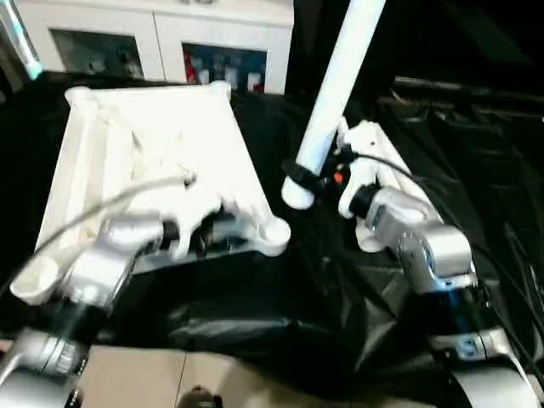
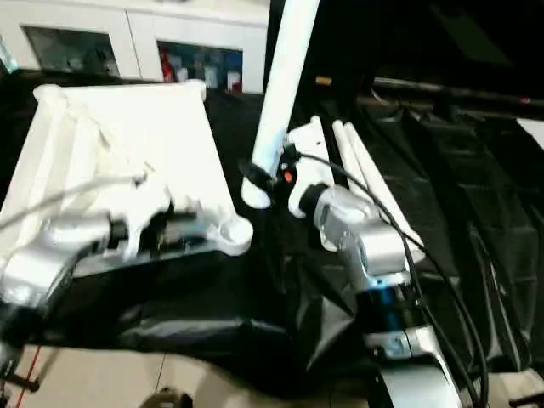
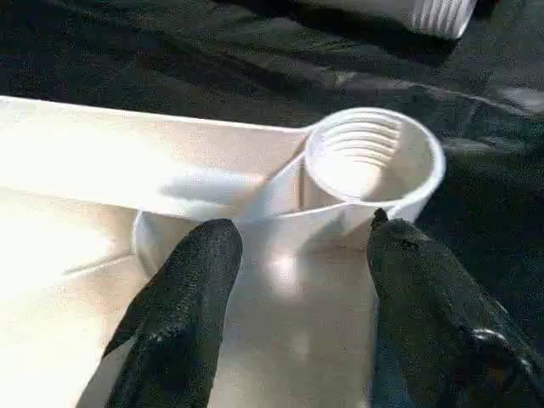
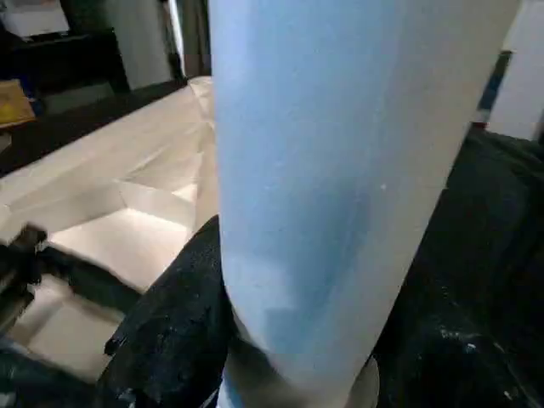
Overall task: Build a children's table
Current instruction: Insert table leg to table base
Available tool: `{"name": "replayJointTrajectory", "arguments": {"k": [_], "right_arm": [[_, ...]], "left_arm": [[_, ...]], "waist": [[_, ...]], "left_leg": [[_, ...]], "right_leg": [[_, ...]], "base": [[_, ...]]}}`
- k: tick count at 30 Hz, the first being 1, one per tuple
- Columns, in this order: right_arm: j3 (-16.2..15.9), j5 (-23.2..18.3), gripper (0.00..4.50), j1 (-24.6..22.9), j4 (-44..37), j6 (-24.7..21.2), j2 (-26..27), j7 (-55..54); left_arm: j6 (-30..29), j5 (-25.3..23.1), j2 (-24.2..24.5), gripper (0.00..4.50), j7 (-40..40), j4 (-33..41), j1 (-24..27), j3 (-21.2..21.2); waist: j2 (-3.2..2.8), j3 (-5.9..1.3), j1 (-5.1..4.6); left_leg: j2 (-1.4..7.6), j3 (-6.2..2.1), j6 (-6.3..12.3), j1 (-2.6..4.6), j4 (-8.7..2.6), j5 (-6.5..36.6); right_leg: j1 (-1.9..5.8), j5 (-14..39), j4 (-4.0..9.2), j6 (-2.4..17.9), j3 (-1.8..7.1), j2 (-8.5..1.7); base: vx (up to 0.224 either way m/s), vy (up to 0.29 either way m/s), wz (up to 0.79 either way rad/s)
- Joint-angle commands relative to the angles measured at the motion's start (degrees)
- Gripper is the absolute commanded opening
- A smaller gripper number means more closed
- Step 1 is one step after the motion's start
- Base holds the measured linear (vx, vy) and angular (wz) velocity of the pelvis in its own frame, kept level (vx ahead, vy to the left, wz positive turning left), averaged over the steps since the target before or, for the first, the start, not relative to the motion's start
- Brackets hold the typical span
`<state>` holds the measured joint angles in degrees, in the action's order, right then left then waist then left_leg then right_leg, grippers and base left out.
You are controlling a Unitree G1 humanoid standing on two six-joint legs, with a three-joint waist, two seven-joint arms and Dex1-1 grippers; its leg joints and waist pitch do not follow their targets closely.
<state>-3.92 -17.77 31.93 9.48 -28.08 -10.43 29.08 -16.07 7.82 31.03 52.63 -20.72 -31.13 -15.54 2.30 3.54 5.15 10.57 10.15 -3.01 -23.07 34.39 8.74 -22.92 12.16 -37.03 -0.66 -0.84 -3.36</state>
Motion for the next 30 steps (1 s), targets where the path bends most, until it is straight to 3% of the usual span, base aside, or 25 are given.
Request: {"name": "replayJointTrajectory", "arguments": {"k": [1, 2, 3, 4, 10, 11, 16, 18, 30], "right_arm": [[0.3, 0.6, 1.89, -0.7, -1.8, 0.8, -0.9, -0.3], [0.4, 0.7, 1.89, -0.9, -1.9, 0.8, -1.0, -0.3], [0.4, 0.7, 1.89, -0.9, -1.9, 0.8, -1.0, -0.3], [0.6, 0.8, 1.89, -1.4, -2.3, 0.6, -1.2, -0.3], [0.6, 0.9, 1.89, -2.0, -2.6, 0.1, -1.5, -0.3], [0.6, 1.0, 1.89, -2.0, -2.6, 0.1, -1.5, -0.3], [0.3, 1.3, 1.89, -1.5, -2.3, 0.0, -1.7, -0.1], [0.1, 1.3, 1.89, -1.3, -2.1, 0.0, -1.8, 0.2], [-0.9, 1.2, 1.89, -1.8, -2.5, -1.0, -2.1, 1.6]], "left_arm": [[0.8, -0.2, -0.4, 2.82, 2.0, -1.3, -0.5, -0.6], [0.8, 0.0, -0.6, 2.54, 2.6, -1.5, -0.6, -0.5], [0.8, 0.0, -0.6, 2.54, 2.6, -1.5, -0.6, -0.5], [0.1, 1.4, -0.8, 2.48, 5.2, -1.0, -0.4, -0.2], [-0.8, 3.6, 0.2, 2.03, 10.4, 0.5, 0.2, -0.1], [-0.8, 3.5, 0.3, 1.81, 10.8, 0.4, 0.2, -0.2], [2.4, -0.8, 0.5, 1.61, 8.6, -3.5, -0.6, -1.4], [3.8, -2.6, 0.5, 1.27, 8.0, -5.7, -1.2, -2.0], [4.6, -1.9, -0.3, 0.26, 11.1, -6.7, -1.7, -0.8]], "waist": [[-1.65, -4.57, 0.05], [-1.65, -4.66, 0.13], [-1.65, -4.66, 0.13], [-2.00, -4.54, 0.13], [-1.84, -4.35, 0.08], [-1.97, -4.40, 0.11], [-1.95, -4.34, -0.02], [-1.93, -4.43, 0.01], [-1.98, -4.45, 0.02]], "left_leg": [[1.66, -0.65, -5.02, 2.16, -4.04, 11.2], [1.74, -0.64, -4.68, 2.15, -3.97, 11.2], [1.74, -0.64, -4.68, 2.15, -3.97, 11.2], [1.83, -0.70, -4.70, 2.14, -4.03, 11.9], [2.00, -0.63, -4.69, 2.29, -4.19, 13.6], [1.98, -0.64, -4.64, 2.34, -4.15, 13.6], [1.99, -0.65, -4.35, 2.34, -4.20, 13.6], [2.02, -0.68, -4.40, 2.34, -4.17, 13.3], [2.05, -0.66, -4.19, 2.32, -4.11, 13.1]], "right_leg": [[2.30, -2.1, 3.76, 10.7, 1.63, -3.45], [2.43, -2.2, 3.63, 11.5, 1.62, -3.58], [2.43, -2.2, 3.63, 11.5, 1.62, -3.58], [2.40, -0.9, 3.71, 11.9, 1.61, -3.67], [2.22, 1.6, 3.86, 12.4, 1.64, -3.61], [2.18, 1.8, 3.83, 12.4, 1.65, -3.65], [2.17, 2.2, 3.95, 11.7, 1.69, -3.61], [2.21, 1.8, 3.94, 11.6, 1.70, -3.68], [2.26, 0.8, 3.83, 12.6, 1.68, -3.75]], "base": [[0.000, 0.000, 0.00], [0.000, 0.000, 0.00], [0.000, 0.000, 0.00], [0.000, 0.000, 0.00], [0.000, 0.000, 0.00], [0.000, 0.000, 0.00], [0.000, 0.000, 0.00], [0.000, 0.000, 0.00], [0.000, 0.000, 0.00]]}}
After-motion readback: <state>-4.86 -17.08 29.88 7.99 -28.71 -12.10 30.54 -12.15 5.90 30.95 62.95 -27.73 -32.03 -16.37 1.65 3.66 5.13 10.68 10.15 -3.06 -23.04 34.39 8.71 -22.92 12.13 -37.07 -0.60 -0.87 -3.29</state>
